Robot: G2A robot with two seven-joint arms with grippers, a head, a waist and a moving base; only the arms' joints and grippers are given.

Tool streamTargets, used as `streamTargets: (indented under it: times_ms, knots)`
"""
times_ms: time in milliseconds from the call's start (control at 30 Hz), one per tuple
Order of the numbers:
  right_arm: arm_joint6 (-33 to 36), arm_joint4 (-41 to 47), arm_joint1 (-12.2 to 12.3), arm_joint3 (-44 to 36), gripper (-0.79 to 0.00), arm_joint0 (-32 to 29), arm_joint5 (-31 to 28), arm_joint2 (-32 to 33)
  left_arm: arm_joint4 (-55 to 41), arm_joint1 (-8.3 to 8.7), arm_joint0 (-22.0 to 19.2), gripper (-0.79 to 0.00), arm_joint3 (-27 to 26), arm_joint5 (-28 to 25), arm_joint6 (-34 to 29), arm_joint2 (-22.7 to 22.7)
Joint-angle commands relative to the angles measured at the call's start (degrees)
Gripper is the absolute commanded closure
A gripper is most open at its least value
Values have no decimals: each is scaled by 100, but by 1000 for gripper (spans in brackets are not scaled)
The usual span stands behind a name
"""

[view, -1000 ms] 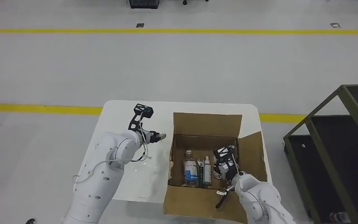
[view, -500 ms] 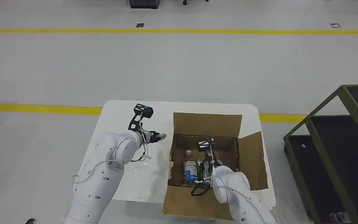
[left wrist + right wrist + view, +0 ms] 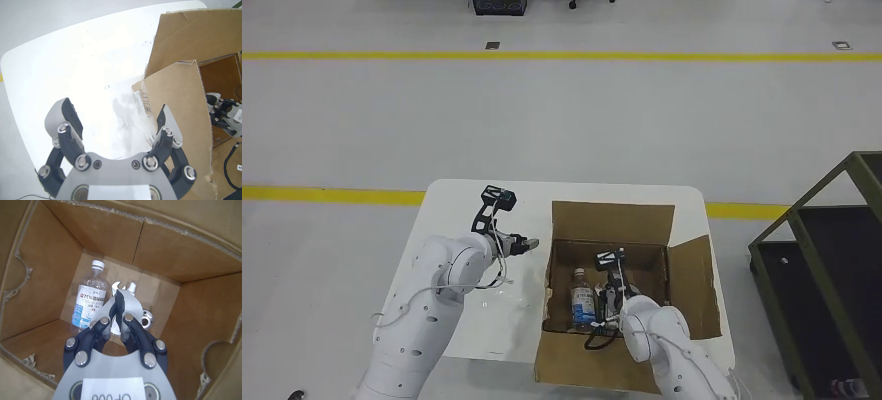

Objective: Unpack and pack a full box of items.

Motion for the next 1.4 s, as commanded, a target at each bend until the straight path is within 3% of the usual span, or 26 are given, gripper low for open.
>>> streamTargets:
  times_ms: [0,100,267,300,367,400,967,1300,1367]
  knots:
    - [-65,118,-13,43,0,-17,73,10,114,10,37,-785,19,-1,166,-20]
    - [-142,289,-40,41,0,-35,180,-2,532,33,7,-785,130,138,393,-68]
    - [-164,607,-86,174,0,-42,444,7,937,25,110,-785,167,932,1087,-216]
    - [-147,732,-99,203,-46,-41,462,4,971,23,142,-785,155,1066,1184,-251]
    - [-67,871,-115,335,-234,20,447,-8,967,20,195,-785,131,1192,1276,-299]
    - [-77,886,-126,377,-209,58,462,-37,921,18,213,-785,126,1178,1273,-310]
    - [-146,1214,-378,1497,-357,744,865,-630,921,18,213,-785,126,1178,1273,-310]
    - [-340,1508,-511,2054,-391,966,935,-817,921,18,213,-785,126,1178,1273,-310]
    - [-356,1555,-530,2125,-440,998,925,-838,921,18,213,-785,126,1178,1273,-310]
